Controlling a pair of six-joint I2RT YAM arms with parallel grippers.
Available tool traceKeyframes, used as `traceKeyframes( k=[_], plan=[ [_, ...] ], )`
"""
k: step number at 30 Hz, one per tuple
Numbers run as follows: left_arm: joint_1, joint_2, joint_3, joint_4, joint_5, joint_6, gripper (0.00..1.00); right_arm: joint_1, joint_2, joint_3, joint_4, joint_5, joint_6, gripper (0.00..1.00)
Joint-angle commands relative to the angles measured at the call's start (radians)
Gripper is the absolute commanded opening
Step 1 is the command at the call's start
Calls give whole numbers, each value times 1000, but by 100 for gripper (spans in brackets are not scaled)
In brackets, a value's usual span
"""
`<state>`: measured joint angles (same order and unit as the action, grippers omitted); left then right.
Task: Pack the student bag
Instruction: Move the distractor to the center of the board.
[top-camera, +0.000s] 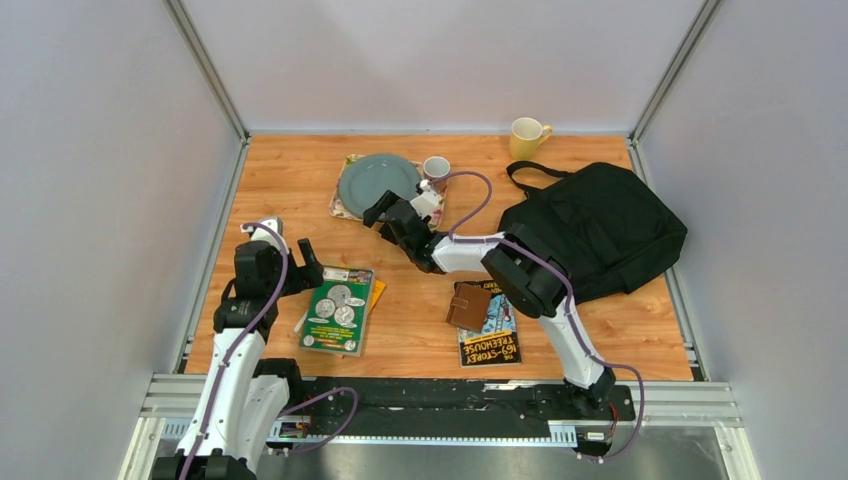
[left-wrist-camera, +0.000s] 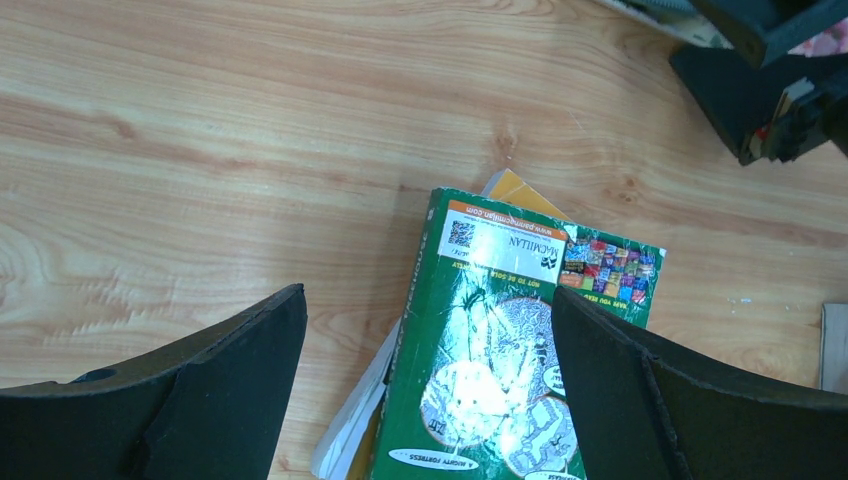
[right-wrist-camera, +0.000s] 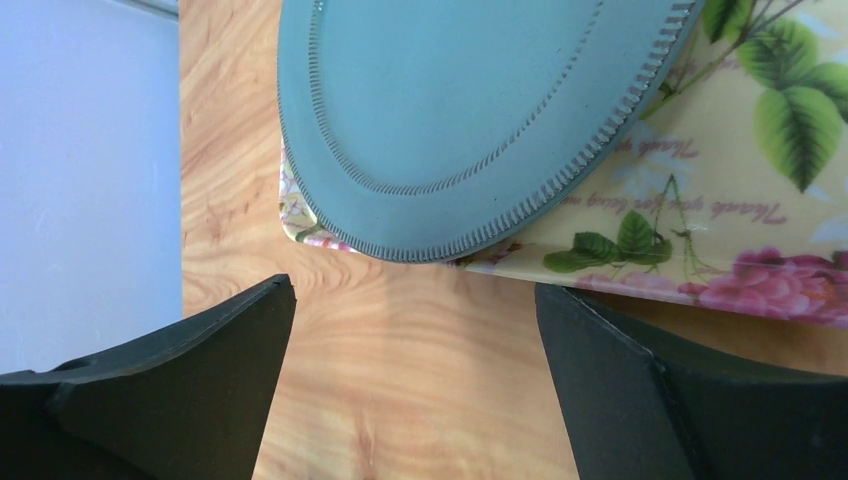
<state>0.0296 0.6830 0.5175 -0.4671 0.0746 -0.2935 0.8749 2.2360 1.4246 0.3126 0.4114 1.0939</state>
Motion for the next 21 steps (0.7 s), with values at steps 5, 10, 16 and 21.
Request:
traceKeyframes(
  k=[5,10,16,21],
  plan=[
    [12,3,-4,39,17,-13,99,-100,88,180,-27,-42,-91,100],
    [13,4,-4,39,25,-12,99,-132,126,244,-43,-83,-104,100],
    [16,7,-5,41,31,-12,99,-136,81,189,-27,-120,-127,100],
    [20,3,-4,41,39,-10,99,-117,-53,24,74,-195,-216,100]
  ],
)
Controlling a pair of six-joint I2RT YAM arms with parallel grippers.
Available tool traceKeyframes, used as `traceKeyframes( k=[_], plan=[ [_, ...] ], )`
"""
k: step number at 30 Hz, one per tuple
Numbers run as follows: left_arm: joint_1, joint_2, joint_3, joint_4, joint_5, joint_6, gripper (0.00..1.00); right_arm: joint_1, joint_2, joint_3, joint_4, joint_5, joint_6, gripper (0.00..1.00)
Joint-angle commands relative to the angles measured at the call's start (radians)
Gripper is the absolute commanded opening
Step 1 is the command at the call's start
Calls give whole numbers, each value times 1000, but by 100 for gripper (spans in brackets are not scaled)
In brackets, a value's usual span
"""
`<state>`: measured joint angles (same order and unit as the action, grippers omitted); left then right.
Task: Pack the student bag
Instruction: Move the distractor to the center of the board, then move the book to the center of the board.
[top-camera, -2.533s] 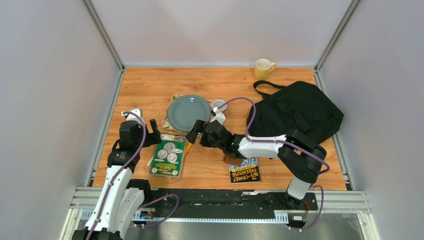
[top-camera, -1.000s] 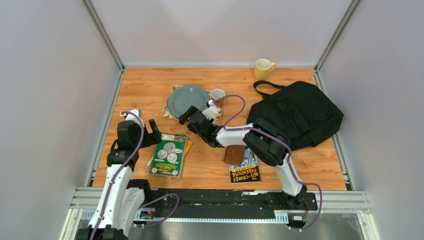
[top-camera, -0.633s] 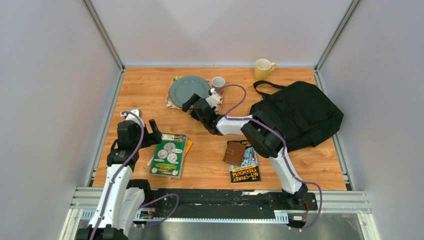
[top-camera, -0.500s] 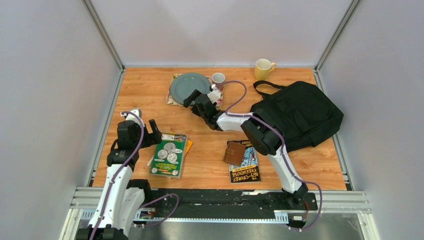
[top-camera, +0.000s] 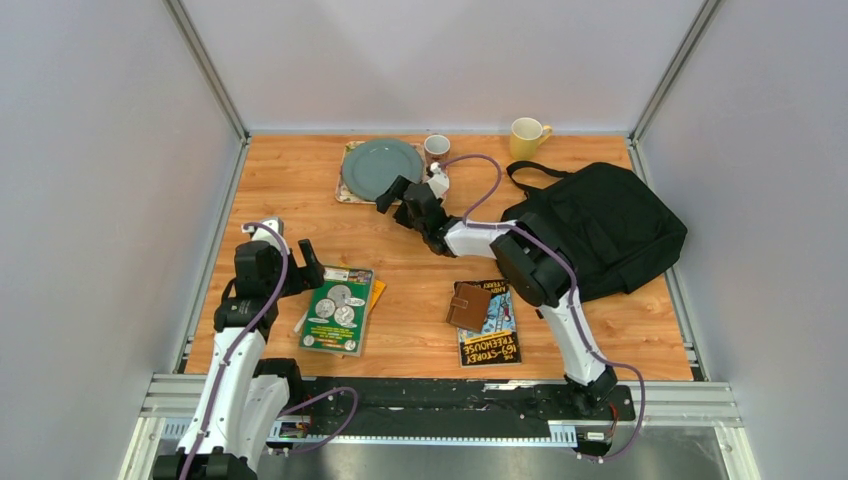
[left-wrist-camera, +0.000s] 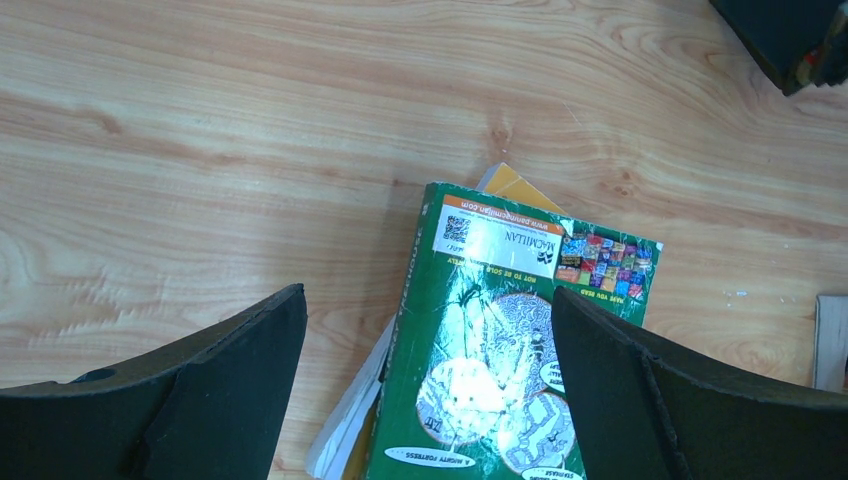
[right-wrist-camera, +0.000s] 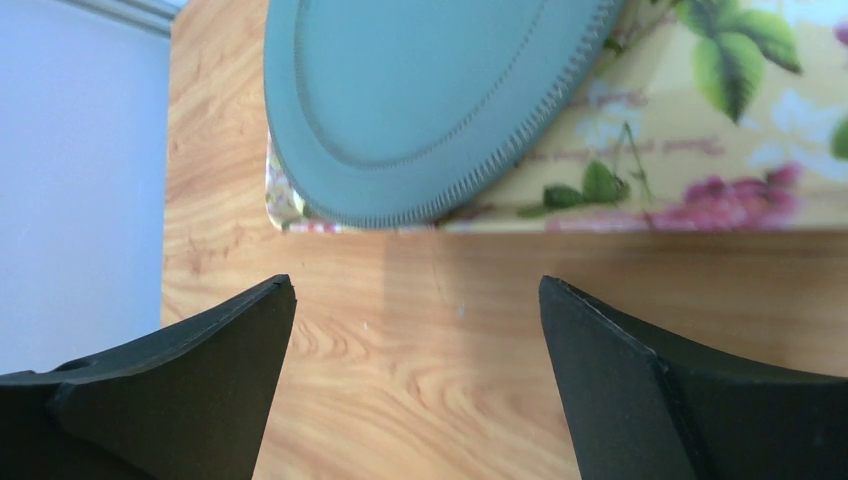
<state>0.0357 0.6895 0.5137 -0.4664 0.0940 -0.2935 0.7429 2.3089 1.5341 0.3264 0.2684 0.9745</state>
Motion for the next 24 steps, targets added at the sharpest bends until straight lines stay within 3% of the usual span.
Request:
traceKeyframes(
  k=[1,8,12,16,17,19,24],
  plan=[
    [15,-2,0,41,24,-9,99,22,-175,-124,57,-67,-109,100],
    [15,-22,-1,48,49,-3,99,62,-448,-387,-110,-167,-135,100],
    [18,-41,-3,55,52,-2,99,179,-580,-566,-118,-161,-83,100],
    [20,-62,-3,58,55,-3,99,248,-559,-660,-63,-254,51,100],
    [20,-67,-3,58,55,-3,99,256,-548,-672,19,-330,88,100],
    [20,-74,-4,71,81,-2,99,300,-520,-698,95,-341,118,100],
    [20,-103,-3,75,81,2,99,357,-403,-600,112,-376,180,100]
  ],
)
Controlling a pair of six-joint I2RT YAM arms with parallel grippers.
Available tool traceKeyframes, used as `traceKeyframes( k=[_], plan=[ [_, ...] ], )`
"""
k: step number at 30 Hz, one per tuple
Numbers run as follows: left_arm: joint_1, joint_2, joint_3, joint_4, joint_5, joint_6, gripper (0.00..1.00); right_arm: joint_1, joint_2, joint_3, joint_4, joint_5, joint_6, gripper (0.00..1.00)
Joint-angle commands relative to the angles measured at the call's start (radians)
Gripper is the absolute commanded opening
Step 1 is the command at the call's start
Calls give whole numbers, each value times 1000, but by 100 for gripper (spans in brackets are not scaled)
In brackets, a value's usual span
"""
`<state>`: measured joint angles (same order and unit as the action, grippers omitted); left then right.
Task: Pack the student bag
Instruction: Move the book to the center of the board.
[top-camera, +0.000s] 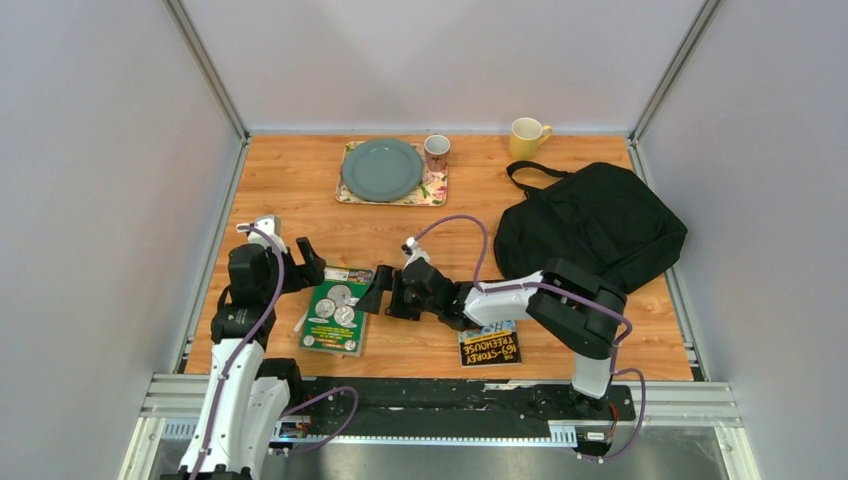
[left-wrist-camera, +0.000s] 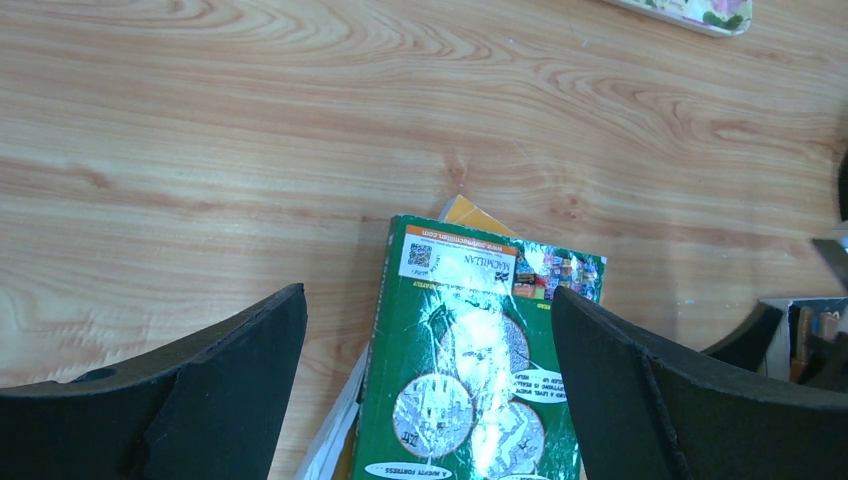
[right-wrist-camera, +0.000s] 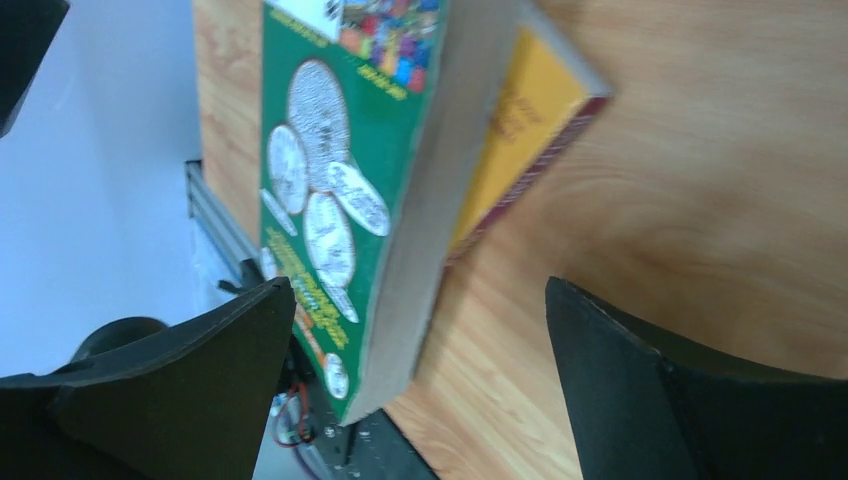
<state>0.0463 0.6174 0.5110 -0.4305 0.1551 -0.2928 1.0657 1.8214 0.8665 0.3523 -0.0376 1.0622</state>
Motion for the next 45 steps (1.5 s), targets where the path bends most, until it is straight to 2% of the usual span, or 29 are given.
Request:
traceKeyframes(
  k=[1,7,10,13,17,19,21,22,23,26,28,29,31,32,33,37,41,42,45],
  plan=[
    [10,-44,0,41,8,3,99,36,107,95,102,-83,119,100],
    [10,-94,-2,35,-63,-5,99,54,251,227,163,-44,239,100],
    [12,-123,-9,35,-94,-6,99,54,323,368,149,-5,214,100],
    [12,-140,-14,39,-114,-9,99,50,380,515,35,-1,164,100],
    [12,-151,-15,42,-115,-8,99,8,340,471,34,5,145,100],
    [12,-157,-20,45,-112,-8,99,-48,238,347,-8,36,137,100],
    [12,-157,-23,55,-83,-6,99,-105,128,277,-25,65,59,100],
    [10,-156,-26,59,-68,-3,99,-119,90,225,-23,53,18,100],
    [10,-154,-26,67,-52,3,99,-133,57,212,-29,-28,-45,100],
    [10,-133,-23,68,-19,18,99,-153,-95,169,-123,-56,-212,100],
    [12,-104,-25,85,38,24,99,-153,-239,145,-250,7,-283,100],
    [12,-90,-22,88,56,30,99,-153,-340,108,-300,112,-306,100],
    [9,-53,-19,94,119,23,99,-158,-443,63,-488,259,-298,100],
    [0,-42,-17,99,139,14,99,-164,-544,-7,-522,351,-300,100],
    [-14,-38,-16,104,156,14,99,-196,-597,-58,-553,375,-286,100],
    [-109,10,7,92,138,26,99,-341,-845,-276,-662,283,-180,100],
    [-259,67,27,85,88,12,98,-352,-1069,-399,-763,331,-125,100],
    [-329,76,27,96,60,6,98,-355,-1089,-426,-780,328,-114,100],
    [-431,123,23,140,32,-31,98,-357,-1131,-457,-863,334,-55,100]
  ],
)
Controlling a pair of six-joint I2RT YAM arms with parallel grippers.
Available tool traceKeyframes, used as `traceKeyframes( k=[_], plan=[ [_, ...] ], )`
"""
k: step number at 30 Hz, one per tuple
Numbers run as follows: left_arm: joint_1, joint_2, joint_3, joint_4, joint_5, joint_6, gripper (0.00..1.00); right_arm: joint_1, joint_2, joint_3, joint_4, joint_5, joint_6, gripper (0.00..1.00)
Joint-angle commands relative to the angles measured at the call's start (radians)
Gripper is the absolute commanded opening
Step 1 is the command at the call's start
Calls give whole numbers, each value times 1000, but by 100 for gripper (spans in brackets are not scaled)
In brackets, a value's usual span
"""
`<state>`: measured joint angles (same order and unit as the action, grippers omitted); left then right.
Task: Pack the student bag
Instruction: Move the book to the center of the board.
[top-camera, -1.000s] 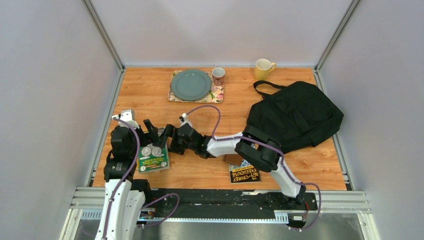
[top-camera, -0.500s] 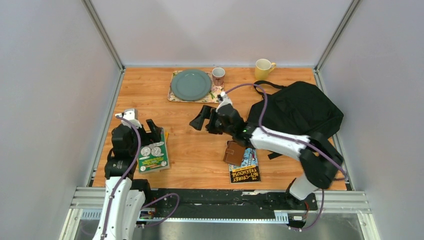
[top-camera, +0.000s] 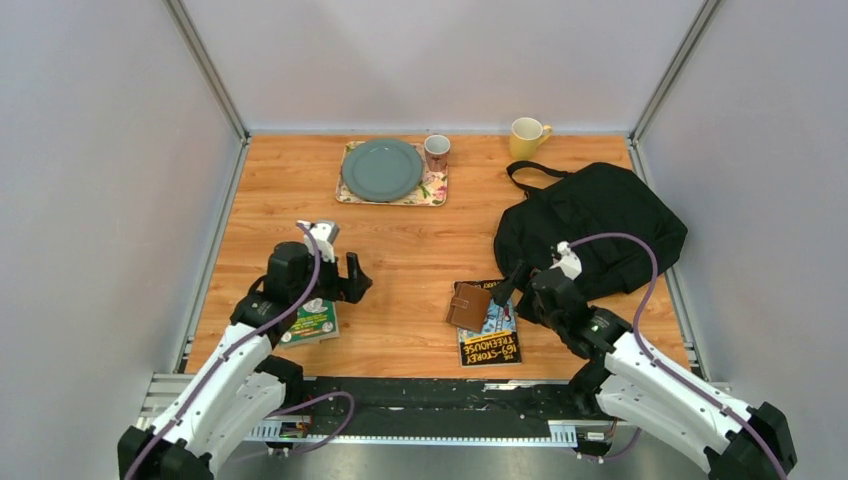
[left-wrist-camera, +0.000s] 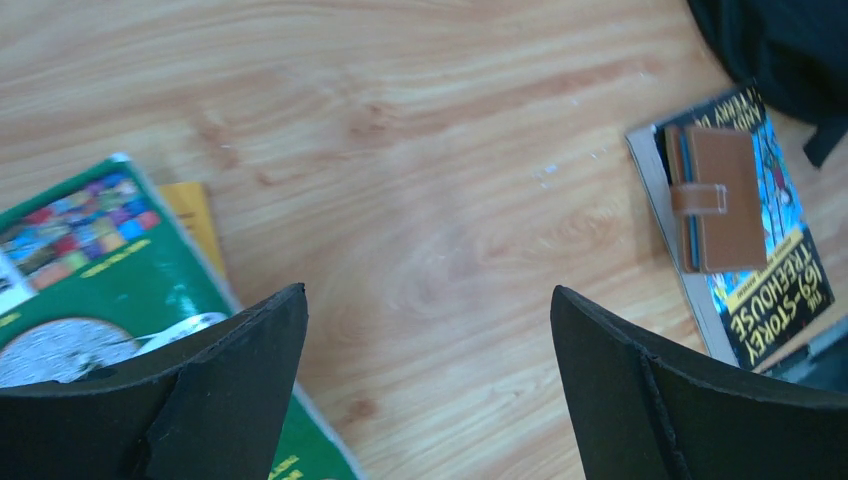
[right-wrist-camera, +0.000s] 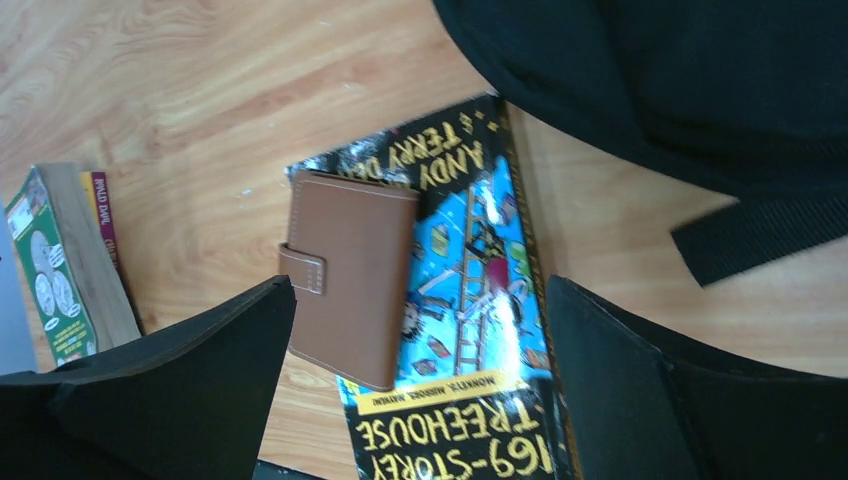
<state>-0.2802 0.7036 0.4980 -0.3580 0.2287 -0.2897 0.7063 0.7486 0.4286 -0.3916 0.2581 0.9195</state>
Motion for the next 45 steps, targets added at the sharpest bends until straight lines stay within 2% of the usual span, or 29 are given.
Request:
traceKeyframes(
  k=[1,4,8,12,17,24,25,30,31,34,36,38,42,45],
  plan=[
    [-160,75,33,83,-37,-52,98,2,-63,-43,-131,41,103,100],
    [-255,152,18,152,-26,-87,98,2,-60,-91,-93,17,137,100],
    [-297,198,-4,234,-3,-123,98,2,0,-132,-1,-84,179,100],
    [-298,221,7,199,-17,-108,98,7,86,-157,103,-181,231,100],
    [-298,203,2,154,-68,-109,98,50,234,-163,342,-211,375,100],
    [-297,172,71,21,-166,-105,98,220,503,2,566,-66,556,100],
    [-297,168,80,7,-169,-106,98,220,588,51,647,-72,562,100],
    [-297,105,129,-85,-190,-105,98,222,855,249,772,-177,636,100],
    [-298,96,137,-97,-193,-105,98,223,950,280,836,-203,651,100],
    [-298,65,157,-125,-204,-97,98,210,1067,360,975,-243,673,100],
    [-297,65,174,-148,-181,-86,98,194,1074,377,991,-244,653,100],
    [-298,68,178,-157,-151,-77,98,180,1013,374,926,-196,579,100],
    [-298,68,146,-90,-47,-85,98,63,832,328,676,-106,440,100],
    [-321,108,131,-23,4,-115,98,-27,671,357,463,-17,252,100]
  ],
)
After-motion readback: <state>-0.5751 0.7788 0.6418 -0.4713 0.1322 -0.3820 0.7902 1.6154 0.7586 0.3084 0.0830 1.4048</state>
